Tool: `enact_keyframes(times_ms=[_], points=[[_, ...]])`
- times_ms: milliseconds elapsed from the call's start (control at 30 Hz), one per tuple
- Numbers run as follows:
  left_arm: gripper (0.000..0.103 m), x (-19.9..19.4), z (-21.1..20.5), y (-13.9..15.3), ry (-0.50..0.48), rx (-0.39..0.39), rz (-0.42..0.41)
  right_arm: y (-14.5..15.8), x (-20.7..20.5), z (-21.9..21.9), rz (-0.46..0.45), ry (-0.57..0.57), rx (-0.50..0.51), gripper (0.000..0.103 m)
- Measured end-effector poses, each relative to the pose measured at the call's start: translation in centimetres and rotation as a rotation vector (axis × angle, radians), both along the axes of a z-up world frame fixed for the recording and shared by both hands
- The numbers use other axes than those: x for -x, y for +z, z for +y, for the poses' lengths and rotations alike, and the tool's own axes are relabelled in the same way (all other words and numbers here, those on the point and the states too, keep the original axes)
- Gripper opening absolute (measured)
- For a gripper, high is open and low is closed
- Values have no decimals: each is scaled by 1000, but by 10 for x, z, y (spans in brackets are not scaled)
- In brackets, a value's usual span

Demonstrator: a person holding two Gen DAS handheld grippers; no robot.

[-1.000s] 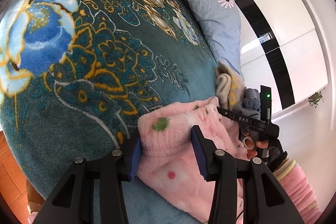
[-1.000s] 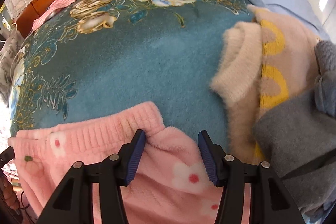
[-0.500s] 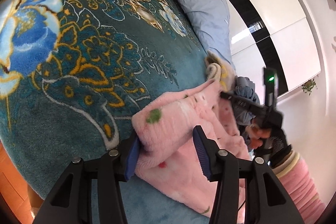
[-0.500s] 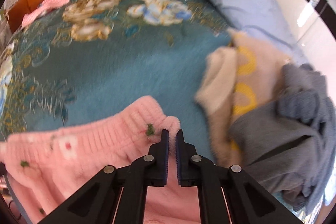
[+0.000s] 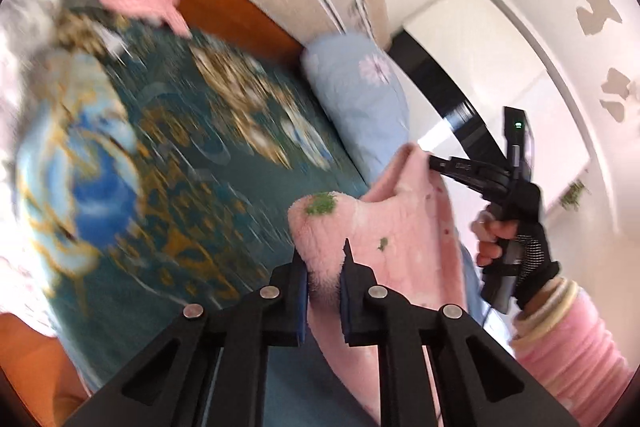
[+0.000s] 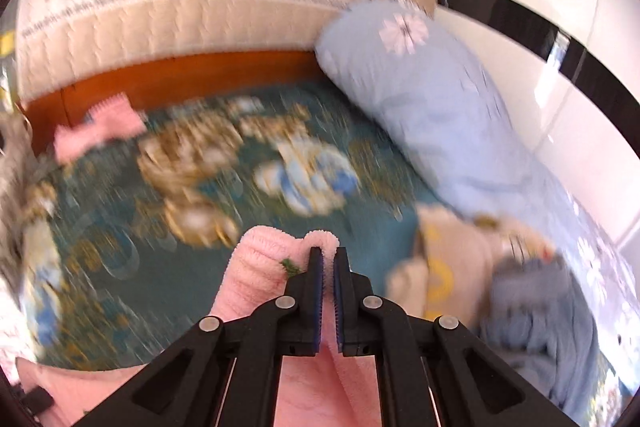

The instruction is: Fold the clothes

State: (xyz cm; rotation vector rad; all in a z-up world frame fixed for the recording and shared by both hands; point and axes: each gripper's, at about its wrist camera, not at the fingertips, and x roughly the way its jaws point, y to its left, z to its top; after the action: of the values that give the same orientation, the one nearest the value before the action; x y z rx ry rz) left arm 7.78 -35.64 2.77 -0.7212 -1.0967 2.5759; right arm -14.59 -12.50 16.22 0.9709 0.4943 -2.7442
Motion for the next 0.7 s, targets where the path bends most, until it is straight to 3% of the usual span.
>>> enact_keyframes(times_ms=[67, 133, 233, 400, 567, 667, 700], points=[[13, 5, -10, -9, 24, -22, -47, 0, 7, -19, -8, 27, 5, 5], [13, 13, -15, -22, 31, -41, -120, -22, 22, -39, -55, 25, -39, 5], [13, 22, -14, -33, 38, -27, -187, -74, 43, -55, -148, -16, -94, 5], [13, 31, -9, -37, 34, 7, -217, -142, 66, -47, -270, -115, -128, 5], [14, 43, -12, -45, 52, -5, -274, -163, 75, -42, -312, -172, -143, 6], [14, 46, -16, -51, 49, -28, -289, -153, 70, -41, -290, -164, -131, 11], [15, 46, -17, -52, 49, -25, -291, -147, 69, -39, -278, -162, -118, 20]])
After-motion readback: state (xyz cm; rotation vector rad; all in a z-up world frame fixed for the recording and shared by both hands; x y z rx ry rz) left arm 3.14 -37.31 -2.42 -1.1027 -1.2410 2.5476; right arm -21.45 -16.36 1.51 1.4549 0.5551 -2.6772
